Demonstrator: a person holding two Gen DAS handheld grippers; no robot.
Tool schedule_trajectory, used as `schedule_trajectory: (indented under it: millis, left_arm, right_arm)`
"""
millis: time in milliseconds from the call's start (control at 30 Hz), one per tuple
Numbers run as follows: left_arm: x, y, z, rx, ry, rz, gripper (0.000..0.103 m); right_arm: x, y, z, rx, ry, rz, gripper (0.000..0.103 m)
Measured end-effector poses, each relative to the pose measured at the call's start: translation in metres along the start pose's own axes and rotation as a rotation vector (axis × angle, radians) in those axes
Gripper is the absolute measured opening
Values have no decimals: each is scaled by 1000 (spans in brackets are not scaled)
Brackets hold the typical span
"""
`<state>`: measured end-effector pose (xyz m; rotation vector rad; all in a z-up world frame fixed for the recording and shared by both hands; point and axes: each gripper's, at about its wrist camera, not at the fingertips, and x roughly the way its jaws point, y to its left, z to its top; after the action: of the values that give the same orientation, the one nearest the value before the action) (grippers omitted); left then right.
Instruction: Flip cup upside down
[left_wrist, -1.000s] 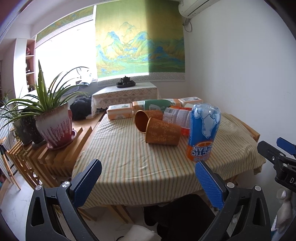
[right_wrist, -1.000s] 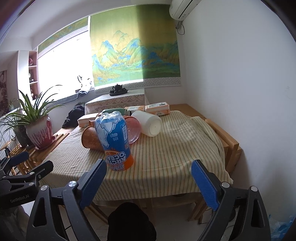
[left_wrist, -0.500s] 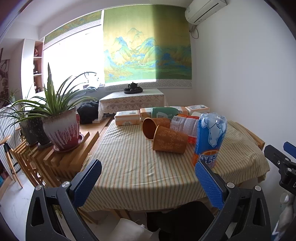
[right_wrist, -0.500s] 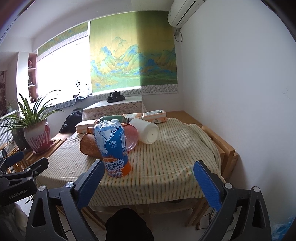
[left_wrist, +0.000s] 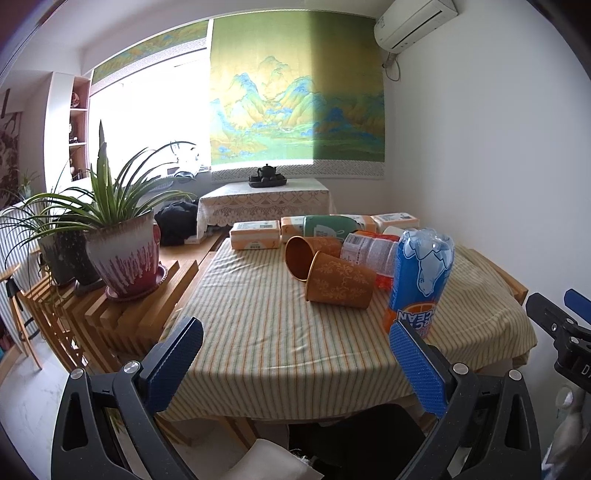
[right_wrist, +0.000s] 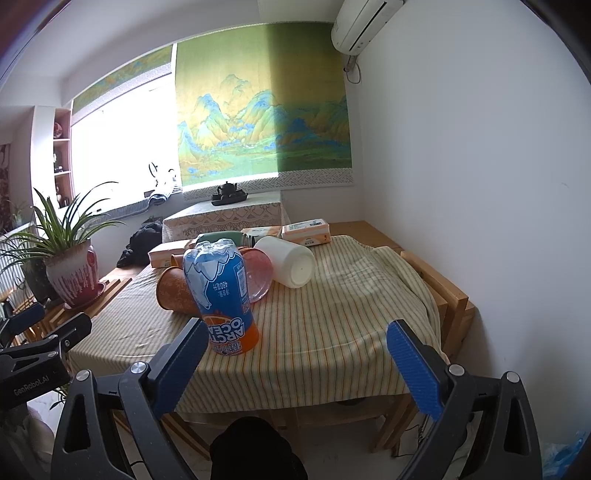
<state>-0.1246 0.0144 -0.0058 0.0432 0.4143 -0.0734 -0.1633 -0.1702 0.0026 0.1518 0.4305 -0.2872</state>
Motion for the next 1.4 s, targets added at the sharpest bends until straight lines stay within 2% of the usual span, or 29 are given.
schedule_trajectory:
  millis: [1400]
  left_arm:
    - [0,1,3,-8,-13,1,102]
  right_arm:
    - [6,2,-1,2,13,5,96]
